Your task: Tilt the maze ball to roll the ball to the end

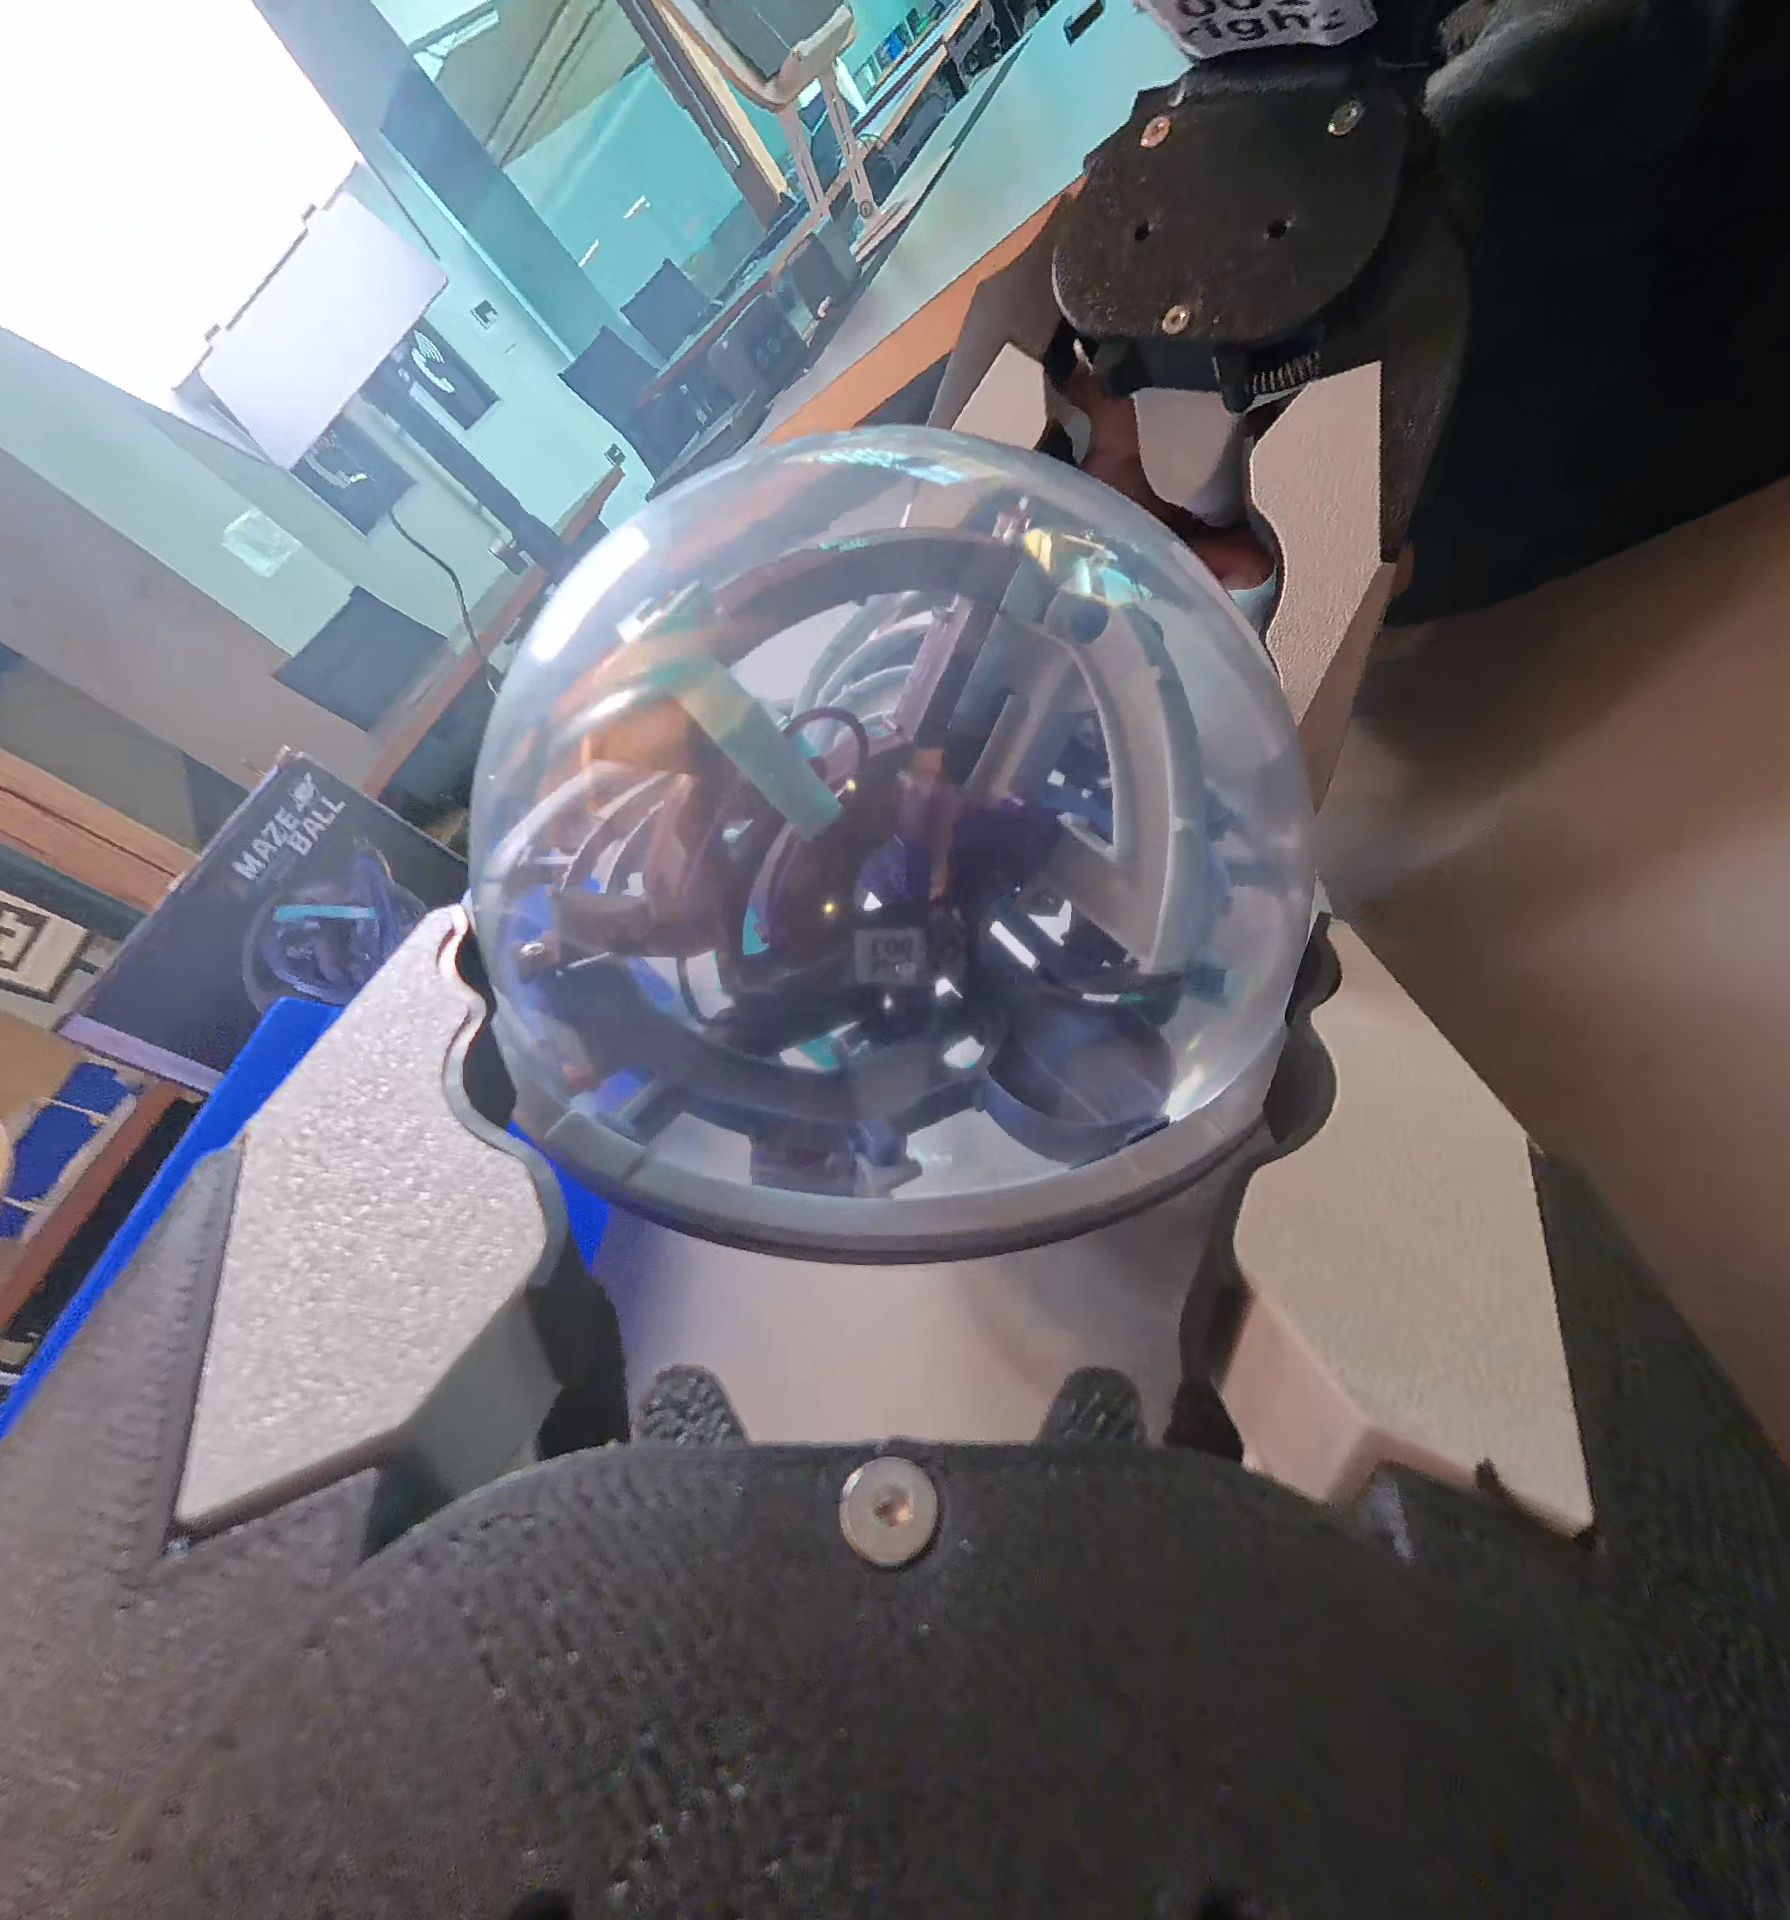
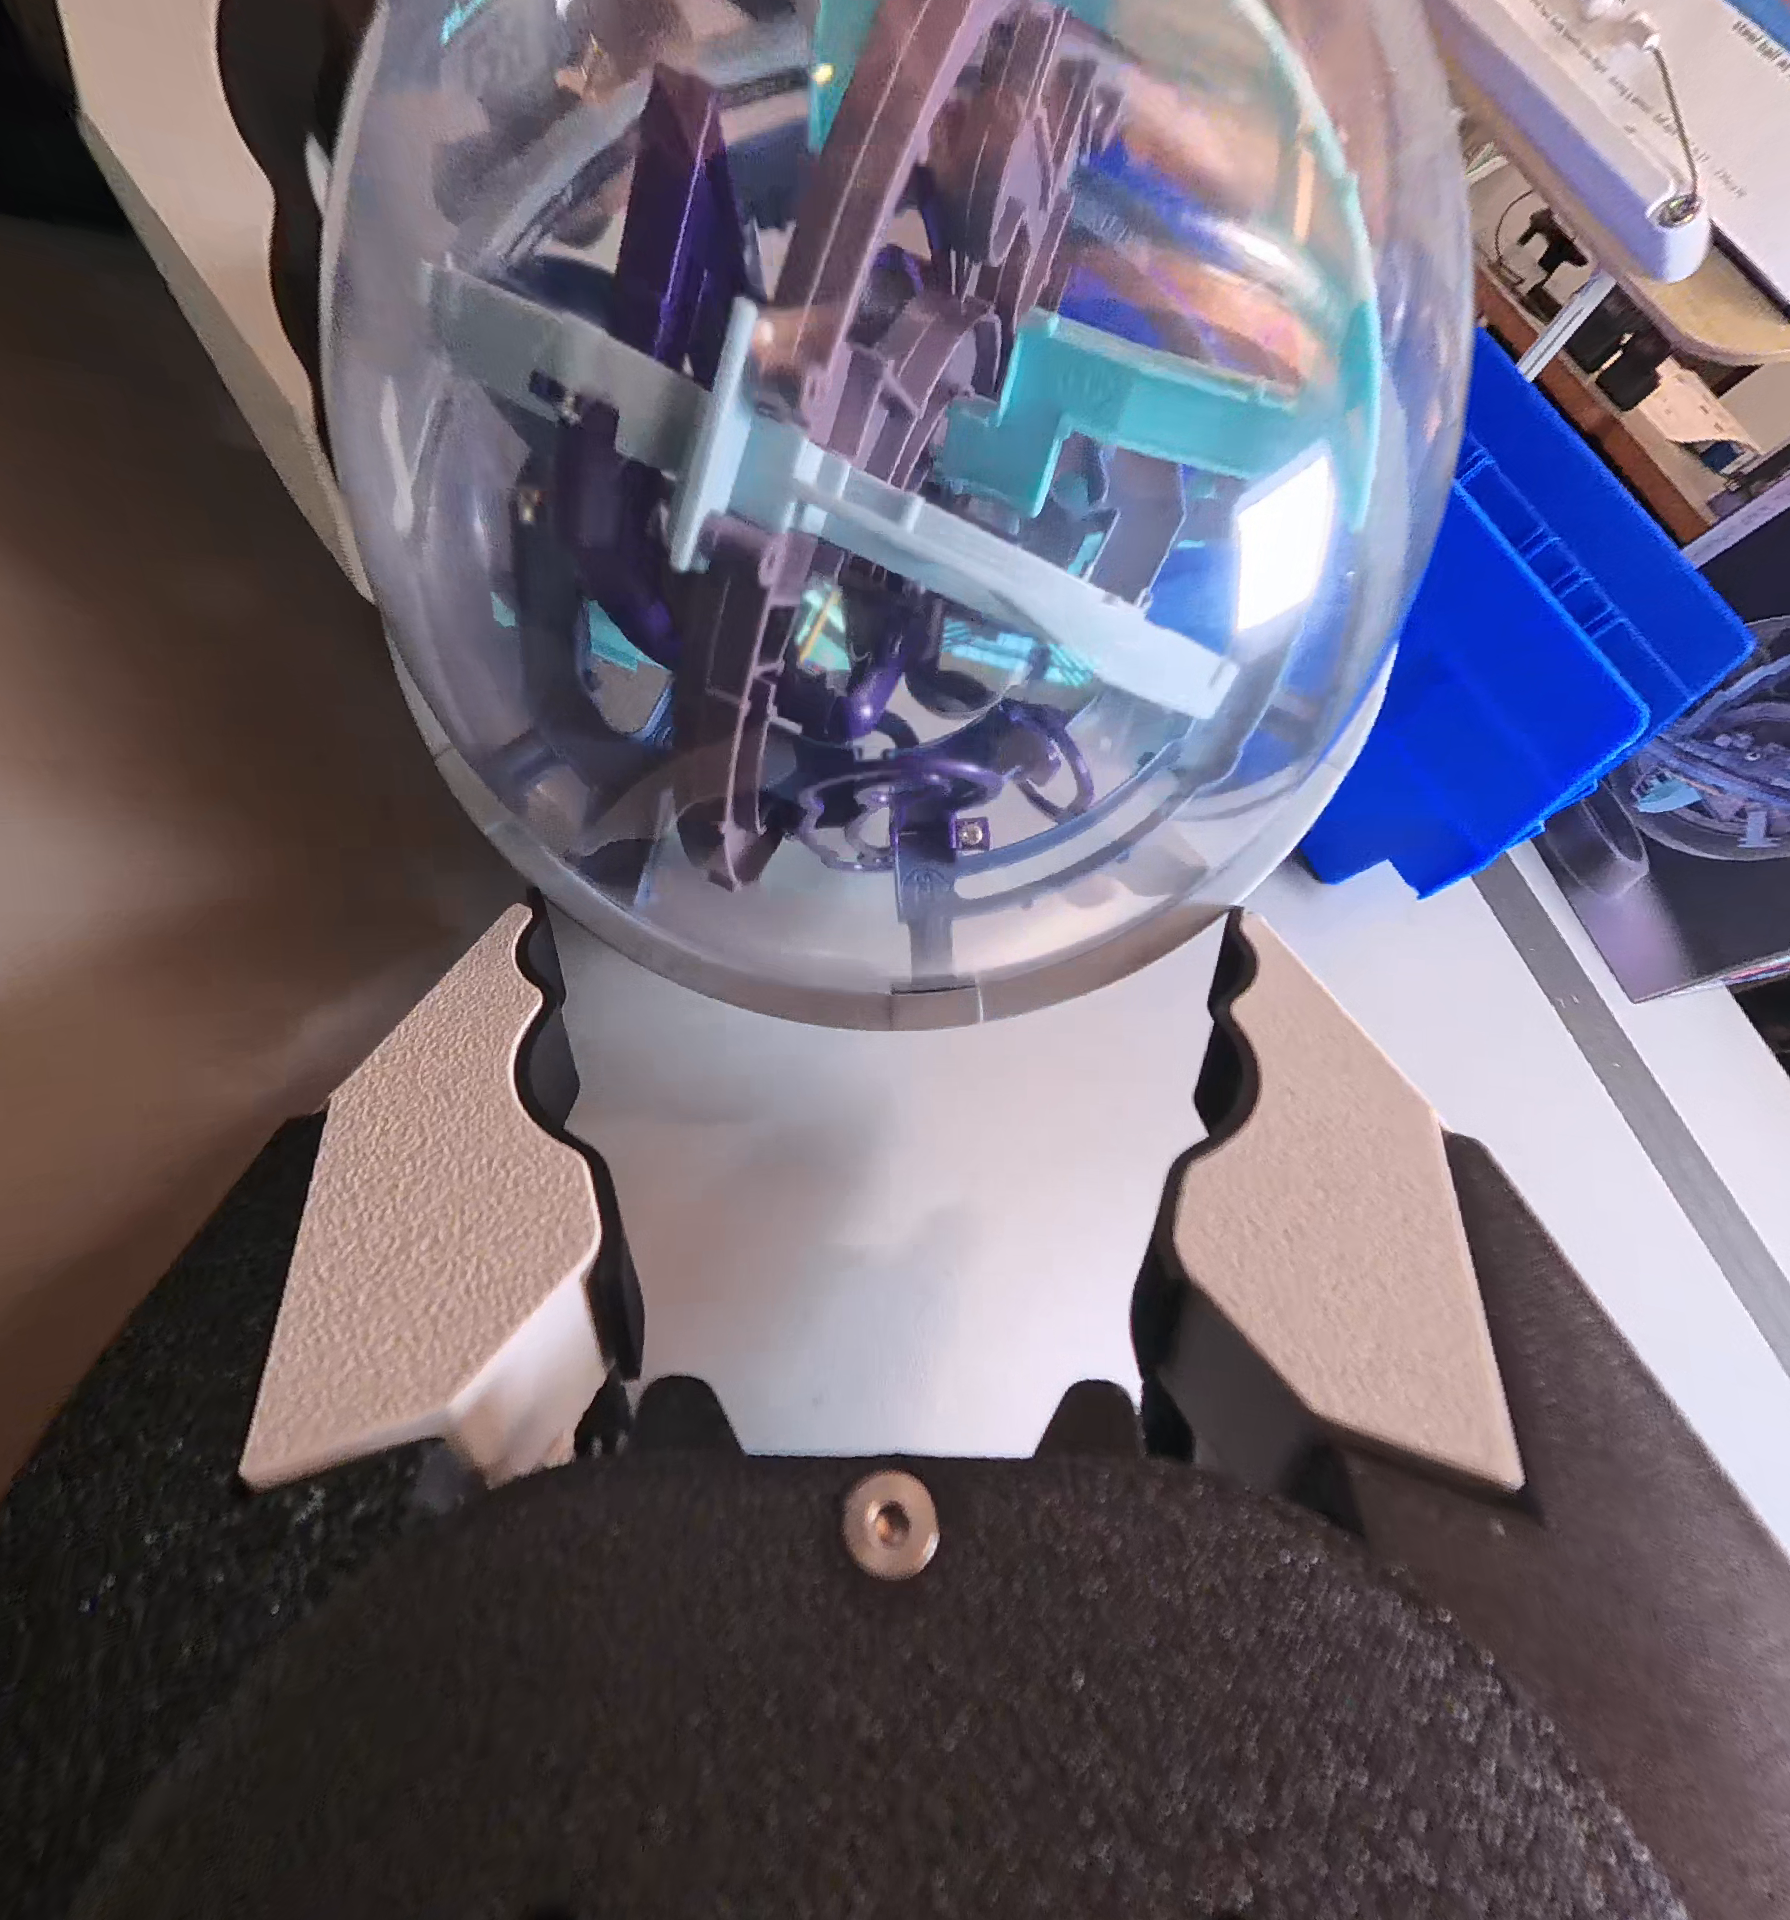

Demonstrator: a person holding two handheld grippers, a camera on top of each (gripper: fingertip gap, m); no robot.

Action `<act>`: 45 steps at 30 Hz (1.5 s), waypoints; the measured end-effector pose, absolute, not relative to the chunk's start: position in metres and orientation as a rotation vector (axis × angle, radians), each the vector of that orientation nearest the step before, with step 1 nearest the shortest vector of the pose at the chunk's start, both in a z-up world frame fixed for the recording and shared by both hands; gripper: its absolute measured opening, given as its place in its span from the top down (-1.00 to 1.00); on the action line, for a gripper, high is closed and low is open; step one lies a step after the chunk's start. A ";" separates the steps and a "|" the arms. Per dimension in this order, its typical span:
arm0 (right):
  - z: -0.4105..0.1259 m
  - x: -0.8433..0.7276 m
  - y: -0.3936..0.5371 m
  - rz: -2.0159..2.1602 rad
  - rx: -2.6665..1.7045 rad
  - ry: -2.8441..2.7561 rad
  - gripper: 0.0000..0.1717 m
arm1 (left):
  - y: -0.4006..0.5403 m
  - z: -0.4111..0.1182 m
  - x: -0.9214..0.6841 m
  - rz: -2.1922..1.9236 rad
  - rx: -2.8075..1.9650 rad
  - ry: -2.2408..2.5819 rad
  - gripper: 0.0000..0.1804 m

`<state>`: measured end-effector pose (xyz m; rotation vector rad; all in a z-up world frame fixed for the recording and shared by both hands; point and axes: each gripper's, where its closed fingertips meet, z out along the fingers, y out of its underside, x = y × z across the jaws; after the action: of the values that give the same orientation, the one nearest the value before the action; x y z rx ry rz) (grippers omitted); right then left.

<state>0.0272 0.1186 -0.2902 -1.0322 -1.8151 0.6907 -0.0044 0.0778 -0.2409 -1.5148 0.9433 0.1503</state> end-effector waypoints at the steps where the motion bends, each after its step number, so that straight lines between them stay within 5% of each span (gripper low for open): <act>1: -0.292 0.027 0.119 0.685 -1.033 -1.820 -0.41 | 0.077 -0.240 -0.003 0.163 -1.506 0.952 -0.63; 45: -0.285 0.023 0.121 0.845 -1.101 -1.756 -0.36 | 0.087 -0.240 -0.017 -0.146 -1.641 0.704 -0.62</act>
<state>0.0233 0.1207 -0.2846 -1.1006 -1.7565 0.8445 -0.0167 0.0869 -0.2404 -1.6413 0.7039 -0.1456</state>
